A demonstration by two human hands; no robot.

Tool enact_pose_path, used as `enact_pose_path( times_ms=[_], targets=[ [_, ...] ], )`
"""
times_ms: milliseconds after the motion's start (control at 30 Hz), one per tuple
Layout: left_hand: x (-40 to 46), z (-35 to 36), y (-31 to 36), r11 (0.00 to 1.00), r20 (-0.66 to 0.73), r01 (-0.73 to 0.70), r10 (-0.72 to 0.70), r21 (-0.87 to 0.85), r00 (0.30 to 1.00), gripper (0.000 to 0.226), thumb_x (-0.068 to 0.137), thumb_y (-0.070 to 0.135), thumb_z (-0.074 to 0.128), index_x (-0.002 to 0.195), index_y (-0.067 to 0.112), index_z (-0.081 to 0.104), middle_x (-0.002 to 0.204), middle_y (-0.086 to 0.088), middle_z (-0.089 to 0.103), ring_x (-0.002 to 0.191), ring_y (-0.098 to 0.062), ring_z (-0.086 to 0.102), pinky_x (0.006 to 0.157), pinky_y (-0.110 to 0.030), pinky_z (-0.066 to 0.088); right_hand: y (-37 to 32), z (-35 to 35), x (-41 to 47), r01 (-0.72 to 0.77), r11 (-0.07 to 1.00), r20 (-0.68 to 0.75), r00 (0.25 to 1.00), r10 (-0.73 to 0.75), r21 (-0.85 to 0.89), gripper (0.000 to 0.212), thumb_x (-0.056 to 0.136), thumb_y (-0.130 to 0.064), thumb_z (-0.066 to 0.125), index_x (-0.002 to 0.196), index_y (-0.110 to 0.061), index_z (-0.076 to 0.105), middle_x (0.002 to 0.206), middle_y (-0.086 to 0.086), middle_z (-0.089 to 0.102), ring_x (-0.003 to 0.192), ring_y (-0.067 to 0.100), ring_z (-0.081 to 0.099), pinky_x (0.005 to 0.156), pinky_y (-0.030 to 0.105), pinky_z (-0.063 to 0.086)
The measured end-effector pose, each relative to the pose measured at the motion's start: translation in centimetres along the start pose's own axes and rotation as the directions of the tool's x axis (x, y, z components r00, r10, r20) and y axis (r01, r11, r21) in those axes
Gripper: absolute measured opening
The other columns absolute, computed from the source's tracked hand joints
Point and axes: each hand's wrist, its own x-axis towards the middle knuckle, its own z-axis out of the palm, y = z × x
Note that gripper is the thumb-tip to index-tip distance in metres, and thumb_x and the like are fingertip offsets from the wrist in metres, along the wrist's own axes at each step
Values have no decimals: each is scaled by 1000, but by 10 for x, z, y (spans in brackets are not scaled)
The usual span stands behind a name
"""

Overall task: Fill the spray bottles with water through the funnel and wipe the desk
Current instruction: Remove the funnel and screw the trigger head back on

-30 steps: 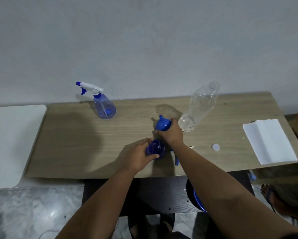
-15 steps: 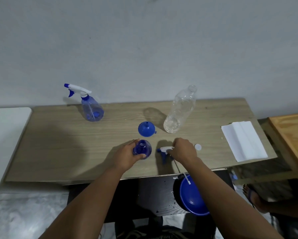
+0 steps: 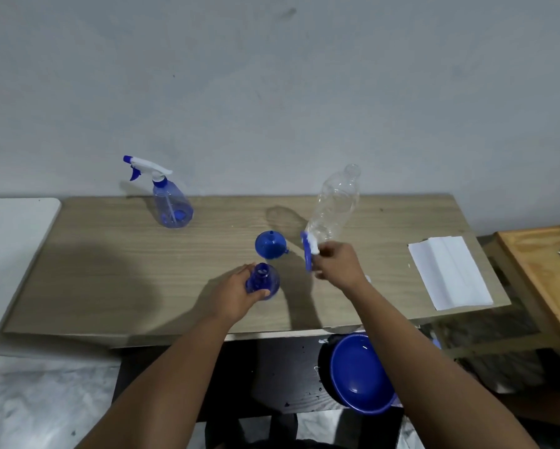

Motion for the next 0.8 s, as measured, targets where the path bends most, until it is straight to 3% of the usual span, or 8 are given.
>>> enact_pose_path(
  times_ms=[67, 167, 233, 333, 433, 533, 667, 800],
  targets=[
    [0, 2, 1, 1000, 2, 2, -2, -22, 1000, 52, 84, 31, 80, 132, 24, 62, 113, 10, 66, 91, -3, 52, 68, 6, 31, -30, -2, -16, 95, 923, -19, 995, -95, 373, 6, 94, -7, 71, 94, -9, 76, 100, 22, 76, 92, 30, 77, 83, 45, 64],
    [-2, 3, 4, 999, -2, 21, -21, -41, 1000, 48, 84, 26, 80, 129, 24, 63, 107, 6, 68, 96, -15, 63, 65, 5, 31, -60, 11, -33, 208, 799, -46, 974, -221, 564, 15, 99, 0, 65, 106, -8, 75, 104, 14, 78, 102, 32, 77, 83, 43, 65],
    [-3, 1, 6, 999, -8, 25, -25, -34, 1000, 49, 83, 31, 80, 129, 29, 62, 103, 6, 69, 95, -17, 64, 62, 2, 32, -67, 24, -36, 256, 789, -58, 961, -271, 559, 20, 98, 5, 64, 112, -5, 74, 104, 12, 78, 103, 32, 77, 87, 48, 64],
    [-4, -1, 7, 1000, -7, 13, -13, -23, 1000, 51, 83, 38, 78, 129, 38, 59, 94, 16, 63, 85, -7, 59, 61, -3, 31, -66, 38, -37, 331, 811, -84, 939, -333, 482, 24, 96, 7, 62, 113, -6, 73, 104, 13, 77, 102, 33, 77, 90, 49, 64],
    [-5, -1, 8, 999, 1, 16, -16, -50, 1000, 53, 84, 31, 78, 133, 33, 59, 97, 16, 62, 83, -4, 53, 63, 1, 33, -64, 45, -38, 346, 835, -86, 935, -343, 428, 25, 93, 2, 62, 110, -13, 74, 100, 6, 78, 98, 31, 76, 84, 38, 63],
    [-5, 1, 8, 996, 5, 13, -13, -85, 1000, 54, 83, 23, 79, 134, 27, 61, 100, 13, 64, 90, -8, 60, 65, 6, 31, -61, 52, -38, 344, 854, -63, 935, -348, 391, 26, 91, -2, 64, 110, -16, 74, 100, 11, 76, 88, 22, 73, 77, 37, 62],
    [-4, -1, 8, 998, 13, 17, -16, -66, 1000, 50, 86, 27, 77, 133, 26, 60, 102, 8, 63, 86, -8, 51, 63, 5, 32, -66, 52, -41, 374, 812, -104, 924, -368, 449, 29, 93, 8, 58, 114, -7, 72, 100, 4, 78, 99, 29, 76, 87, 36, 63],
    [-4, -2, 7, 998, 7, -13, 13, -67, 1000, 52, 86, 28, 77, 135, 27, 59, 106, 6, 68, 83, -5, 48, 61, 6, 31, -64, 50, -35, 423, 824, -118, 904, -411, 377, 33, 89, -12, 62, 121, -9, 70, 106, 8, 77, 101, 28, 76, 92, 43, 62]
  ],
)
